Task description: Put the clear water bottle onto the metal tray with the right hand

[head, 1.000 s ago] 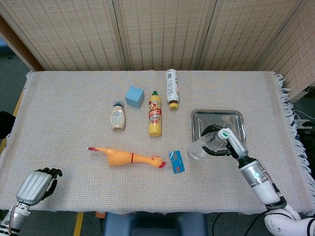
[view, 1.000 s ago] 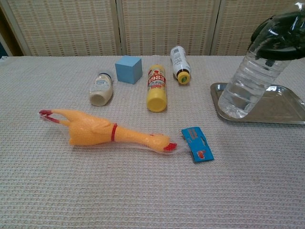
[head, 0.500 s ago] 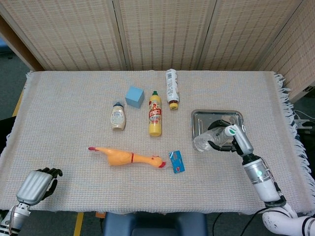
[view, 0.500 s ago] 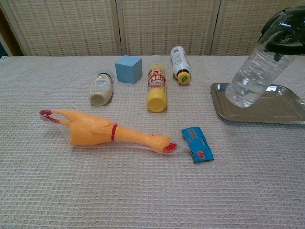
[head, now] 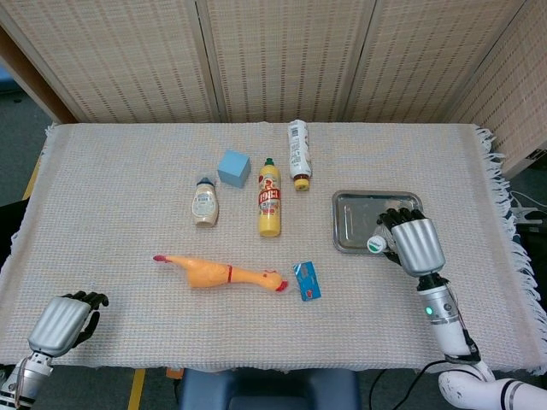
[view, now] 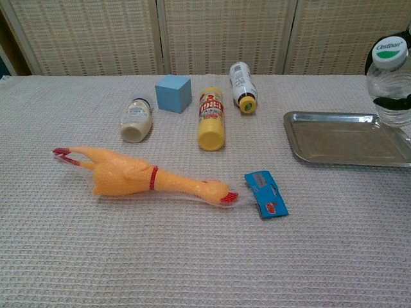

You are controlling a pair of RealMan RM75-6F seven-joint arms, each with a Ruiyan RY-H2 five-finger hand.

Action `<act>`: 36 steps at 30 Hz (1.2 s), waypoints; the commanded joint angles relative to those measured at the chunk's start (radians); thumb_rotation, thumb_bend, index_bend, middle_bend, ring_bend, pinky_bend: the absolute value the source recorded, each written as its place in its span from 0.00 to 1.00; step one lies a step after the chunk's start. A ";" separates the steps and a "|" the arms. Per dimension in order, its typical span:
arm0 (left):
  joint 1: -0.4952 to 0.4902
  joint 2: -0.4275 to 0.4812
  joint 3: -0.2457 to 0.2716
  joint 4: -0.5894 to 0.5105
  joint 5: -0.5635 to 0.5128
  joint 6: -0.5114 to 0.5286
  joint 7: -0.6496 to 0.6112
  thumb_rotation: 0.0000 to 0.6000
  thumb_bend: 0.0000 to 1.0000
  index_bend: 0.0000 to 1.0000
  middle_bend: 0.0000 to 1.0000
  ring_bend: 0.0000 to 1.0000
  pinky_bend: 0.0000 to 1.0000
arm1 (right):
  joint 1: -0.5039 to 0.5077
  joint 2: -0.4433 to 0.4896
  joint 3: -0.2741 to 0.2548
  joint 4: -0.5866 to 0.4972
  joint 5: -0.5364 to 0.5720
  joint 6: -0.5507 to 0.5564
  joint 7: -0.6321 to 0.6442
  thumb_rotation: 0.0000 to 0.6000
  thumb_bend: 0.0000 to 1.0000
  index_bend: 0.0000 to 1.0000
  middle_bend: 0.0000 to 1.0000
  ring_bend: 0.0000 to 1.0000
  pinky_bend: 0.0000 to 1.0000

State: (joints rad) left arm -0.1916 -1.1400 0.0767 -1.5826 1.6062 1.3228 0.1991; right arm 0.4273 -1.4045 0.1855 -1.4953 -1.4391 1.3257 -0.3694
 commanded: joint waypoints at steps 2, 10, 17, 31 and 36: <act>-0.001 0.000 0.000 -0.001 -0.002 -0.003 0.001 1.00 0.61 0.41 0.48 0.45 0.61 | 0.038 0.185 -0.071 -0.187 -0.018 -0.246 0.791 1.00 0.06 0.84 0.60 0.46 0.55; 0.000 -0.002 -0.001 0.000 -0.002 0.000 0.001 1.00 0.61 0.41 0.48 0.45 0.61 | -0.002 0.097 -0.051 -0.047 -0.047 -0.087 0.622 1.00 0.06 0.84 0.60 0.46 0.55; -0.001 -0.003 0.000 0.002 -0.001 -0.003 0.003 1.00 0.61 0.41 0.48 0.45 0.61 | -0.012 0.100 -0.039 -0.014 -0.008 -0.093 0.681 1.00 0.06 0.84 0.60 0.46 0.55; -0.006 -0.008 0.001 0.001 -0.007 -0.018 0.015 1.00 0.61 0.41 0.48 0.45 0.61 | 0.019 0.326 0.095 -0.437 0.017 -0.043 0.535 1.00 0.06 0.84 0.60 0.46 0.56; -0.005 -0.009 0.000 0.002 -0.007 -0.015 0.016 1.00 0.61 0.41 0.48 0.45 0.61 | 0.018 0.286 0.068 -0.356 0.069 -0.075 0.527 1.00 0.06 0.84 0.60 0.46 0.56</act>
State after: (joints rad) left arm -0.1966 -1.1491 0.0770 -1.5804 1.5991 1.3081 0.2153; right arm 0.4441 -1.0933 0.2585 -1.9183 -1.4092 1.2664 0.1540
